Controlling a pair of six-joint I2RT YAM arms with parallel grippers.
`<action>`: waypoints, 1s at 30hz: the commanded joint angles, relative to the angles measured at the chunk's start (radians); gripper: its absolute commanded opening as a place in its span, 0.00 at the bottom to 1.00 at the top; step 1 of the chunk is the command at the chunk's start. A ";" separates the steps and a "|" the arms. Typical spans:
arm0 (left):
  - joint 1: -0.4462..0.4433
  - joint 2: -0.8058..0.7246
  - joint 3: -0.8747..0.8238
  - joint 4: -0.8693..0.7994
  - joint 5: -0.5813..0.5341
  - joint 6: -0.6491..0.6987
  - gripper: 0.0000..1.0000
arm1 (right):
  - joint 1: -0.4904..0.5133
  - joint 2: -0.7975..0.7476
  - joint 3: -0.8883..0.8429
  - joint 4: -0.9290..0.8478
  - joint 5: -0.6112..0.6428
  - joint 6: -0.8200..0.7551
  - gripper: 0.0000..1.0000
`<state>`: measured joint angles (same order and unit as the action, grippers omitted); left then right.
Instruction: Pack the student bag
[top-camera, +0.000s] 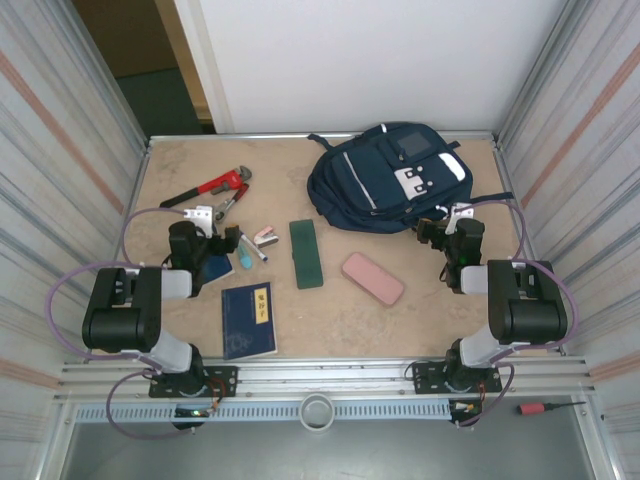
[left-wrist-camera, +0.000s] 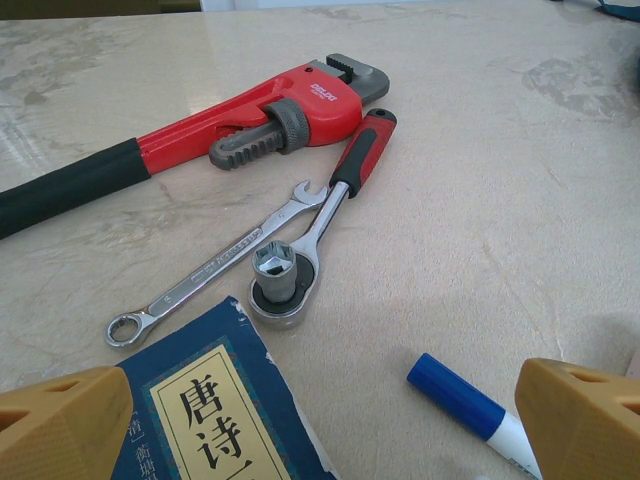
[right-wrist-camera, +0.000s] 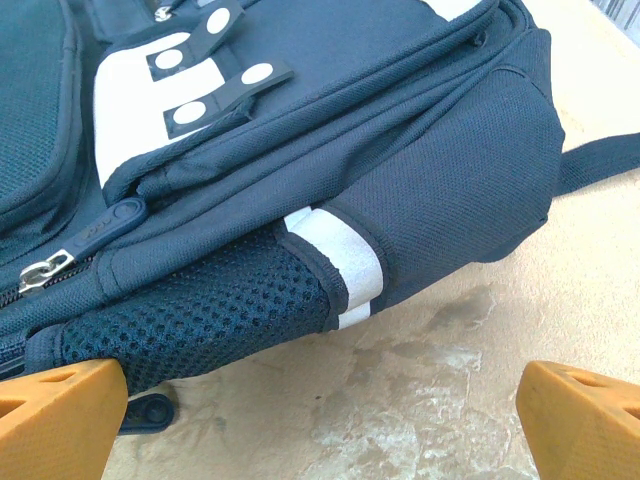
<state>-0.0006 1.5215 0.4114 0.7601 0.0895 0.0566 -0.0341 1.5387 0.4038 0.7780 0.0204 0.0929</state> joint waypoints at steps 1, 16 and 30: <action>0.005 -0.012 0.001 0.025 0.019 0.012 0.99 | -0.007 0.001 0.008 0.018 -0.017 -0.007 0.99; 0.110 -0.465 0.072 -0.491 -0.075 -0.403 0.99 | 0.058 -0.390 0.161 -0.556 0.242 0.252 0.99; -0.490 0.047 0.673 -0.880 -0.019 -0.413 0.98 | -0.019 -0.145 0.439 -0.875 -0.146 0.488 0.99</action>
<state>-0.4332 1.4841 0.9821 0.0021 0.0635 -0.3489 0.0444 1.3563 0.8295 -0.0090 0.0128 0.4416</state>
